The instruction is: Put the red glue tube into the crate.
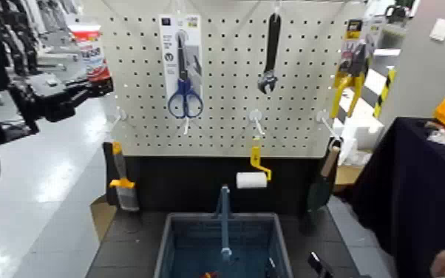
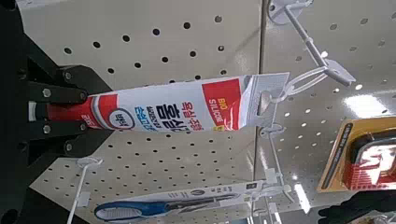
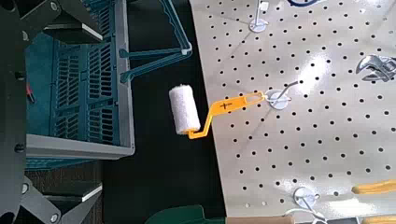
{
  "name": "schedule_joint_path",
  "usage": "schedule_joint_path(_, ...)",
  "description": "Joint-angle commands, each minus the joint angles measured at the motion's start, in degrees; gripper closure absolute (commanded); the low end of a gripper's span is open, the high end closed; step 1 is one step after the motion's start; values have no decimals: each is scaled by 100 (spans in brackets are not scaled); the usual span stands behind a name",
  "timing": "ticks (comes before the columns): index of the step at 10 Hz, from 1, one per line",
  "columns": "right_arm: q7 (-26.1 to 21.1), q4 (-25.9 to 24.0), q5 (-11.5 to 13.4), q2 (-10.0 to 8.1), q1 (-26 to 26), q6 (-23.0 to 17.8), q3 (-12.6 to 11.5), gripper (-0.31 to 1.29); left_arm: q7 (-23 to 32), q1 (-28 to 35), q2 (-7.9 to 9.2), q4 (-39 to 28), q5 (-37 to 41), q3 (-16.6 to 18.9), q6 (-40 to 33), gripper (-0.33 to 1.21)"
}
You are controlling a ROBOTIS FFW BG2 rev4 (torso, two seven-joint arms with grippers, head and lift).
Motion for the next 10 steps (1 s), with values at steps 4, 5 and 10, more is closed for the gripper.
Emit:
schedule_joint_path(4,13,0,-9,0,0,44,0,18,95,-140,28,-391,70,71,-80,111)
schedule_joint_path(5,31,0,-18,9,0,79,-9,18,130,-193,54,-593,61,62,-45,111)
schedule_joint_path(10,48,9,-44,0,-9,79,-17,18,191,-158,-16,-848,184,-254,-1,111)
